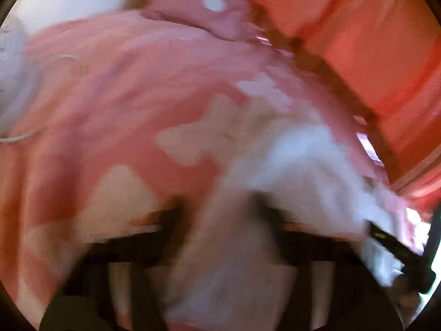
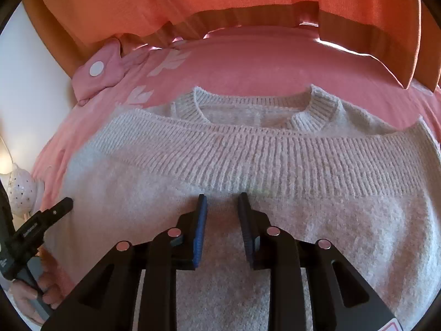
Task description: Fold small clothes
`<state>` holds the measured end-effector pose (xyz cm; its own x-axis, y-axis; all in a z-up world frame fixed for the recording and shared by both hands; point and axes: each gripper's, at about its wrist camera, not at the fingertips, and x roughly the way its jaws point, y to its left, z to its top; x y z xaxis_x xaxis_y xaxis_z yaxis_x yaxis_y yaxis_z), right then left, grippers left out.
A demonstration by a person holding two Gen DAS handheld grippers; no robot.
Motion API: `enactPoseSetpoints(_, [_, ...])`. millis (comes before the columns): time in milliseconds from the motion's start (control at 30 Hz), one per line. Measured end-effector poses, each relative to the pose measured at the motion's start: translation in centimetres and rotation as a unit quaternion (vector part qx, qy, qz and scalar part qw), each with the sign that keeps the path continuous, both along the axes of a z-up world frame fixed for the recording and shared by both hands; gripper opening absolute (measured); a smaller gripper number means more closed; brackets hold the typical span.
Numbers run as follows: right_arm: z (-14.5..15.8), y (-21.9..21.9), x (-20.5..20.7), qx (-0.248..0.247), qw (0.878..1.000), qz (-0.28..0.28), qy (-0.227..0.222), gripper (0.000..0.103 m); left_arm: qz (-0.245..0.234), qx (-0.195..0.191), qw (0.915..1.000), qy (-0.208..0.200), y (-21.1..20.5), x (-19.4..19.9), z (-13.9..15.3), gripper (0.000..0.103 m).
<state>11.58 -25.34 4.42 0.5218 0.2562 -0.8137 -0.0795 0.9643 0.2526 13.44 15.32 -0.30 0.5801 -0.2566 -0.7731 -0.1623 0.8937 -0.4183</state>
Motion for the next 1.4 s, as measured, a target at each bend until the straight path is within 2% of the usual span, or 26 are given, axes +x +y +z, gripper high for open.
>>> enactPoseSetpoints(33, [0.0, 0.0, 0.1, 0.002, 1.0, 0.001, 0.002, 0.028, 0.002, 0.001, 1.0, -0.001, -0.3, -0.1, 0.5, 0.015])
enactPoseSetpoints(100, [0.1, 0.0, 0.3, 0.008, 1.0, 0.003, 0.007, 0.031, -0.006, 0.017, 0.9994, -0.029, -1.7, -0.6, 2.5, 0.013])
enactPoseSetpoints(200, [0.5, -0.7, 0.3, 0.019, 1.0, -0.004, 0.01, 0.033, -0.035, 0.011, 0.997, -0.068, -4.7, -1.2, 5.8, 0.012])
enactPoseSetpoints(267, [1.1, -2.4, 0.1, 0.025, 0.999, -0.038, 0.003, 0.033, -0.059, 0.01, 0.9939, -0.092, -7.1, -1.4, 7.6, 0.011])
enactPoseSetpoints(400, [3.0, -8.4, -1.4, 0.036, 0.99, -0.132, -0.034, 0.034, -0.143, 0.01, 0.9764, -0.162, -15.2, -2.5, 11.6, 0.007])
enactPoseSetpoints(433, [3.4, -10.8, -2.0, 0.042, 0.985, -0.162, -0.043, 0.035, -0.159, 0.004, 0.9734, -0.165, -16.7, -2.6, 12.0, 0.007])
enactPoseSetpoints(500, [3.3, -13.8, -3.3, 0.054, 0.977, -0.199, -0.05, 0.039, -0.201, -0.006, 0.9659, -0.164, -21.3, -2.8, 12.1, 0.007])
enactPoseSetpoints(567, [2.7, -17.0, -4.7, 0.065, 0.969, -0.235, -0.047, 0.045, -0.235, 0.003, 0.9599, -0.153, -25.5, -3.2, 10.9, 0.007])
enactPoseSetpoints(667, [1.4, -20.4, -5.7, 0.1, 0.958, -0.266, -0.025, 0.046, -0.252, 0.017, 0.9625, -0.098, -29.6, -2.8, 6.6, 0.007])
enactPoseSetpoints(767, [0.8, -21.3, -5.9, 0.143, 0.958, -0.247, -0.018, 0.046, -0.249, 0.012, 0.9664, -0.061, -29.6, -3.1, 3.7, 0.009])
enactPoseSetpoints(833, [0.7, -21.1, -5.8, 0.166, 0.96, -0.223, -0.019, 0.053, -0.251, 0.005, 0.9656, -0.068, -28.2, -4.2, 3.4, 0.011])
enactPoseSetpoints(900, [0.4, -19.6, -5.1, 0.208, 0.963, -0.173, -0.007, 0.062, -0.249, 0.007, 0.9645, -0.088, -26.4, -5.5, 4.1, 0.026])
enactPoseSetpoints(933, [0.2, -18.7, -4.6, 0.237, 0.961, -0.139, 0.003, 0.066, -0.249, 0.008, 0.9638, -0.096, -25.7, -5.9, 4.5, 0.044])
enactPoseSetpoints(967, [-0.1, -17.9, -4.4, 0.255, 0.96, -0.119, 0.01, 0.068, -0.249, 0.007, 0.9625, -0.108, -24.5, -6.8, 5.0, 0.053])
enactPoseSetpoints(1000, [-0.4, -17.0, -4.1, 0.274, 0.957, -0.097, 0.021, 0.071, -0.251, 0.004, 0.9609, -0.116, -23.7, -7.3, 5.3, 0.055])
enactPoseSetpoints(1033, [-0.7, -16.2, -3.9, 0.282, 0.955, -0.085, 0.03, 0.073, -0.254, 0.007, 0.9592, -0.124, -22.9, -7.7, 5.7, 0.065])
enactPoseSetpoints(1067, [-1.1, -15.2, -3.4, 0.289, 0.954, -0.067, 0.047, 0.073, -0.245, 0.035, 0.9599, -0.132, -22.2, -8.5, 5.9, 0.084])
enactPoseSetpoints(1100, [-1.4, -14.5, -3.1, 0.291, 0.953, -0.056, 0.058, 0.074, -0.237, 0.055, 0.9602, -0.137, -21.8, -8.8, 5.8, 0.088])
enactPoseSetpoints(1200, [-2.1, -12.2, -2.2, 0.278, 0.957, -0.027, 0.081, 0.075, -0.235, 0.1, 0.9566, -0.14, -20.7, -9.9, 5.1, 0.088])
enactPoseSetpoints(1300, [-2.2, -11.0, -2.4, 0.255, 0.963, -0.021, 0.084, 0.078, -0.23, 0.106, 0.961, -0.11, -19.7, -9.8, 3.2, 0.088])
enactPoseSetpoints(1400, [-2.0, -10.1, -2.4, 0.264, 0.961, -0.004, 0.079, 0.08, -0.218, 0.128, 0.9626, -0.096, -19.6, -9.3, 1.6, 0.088])
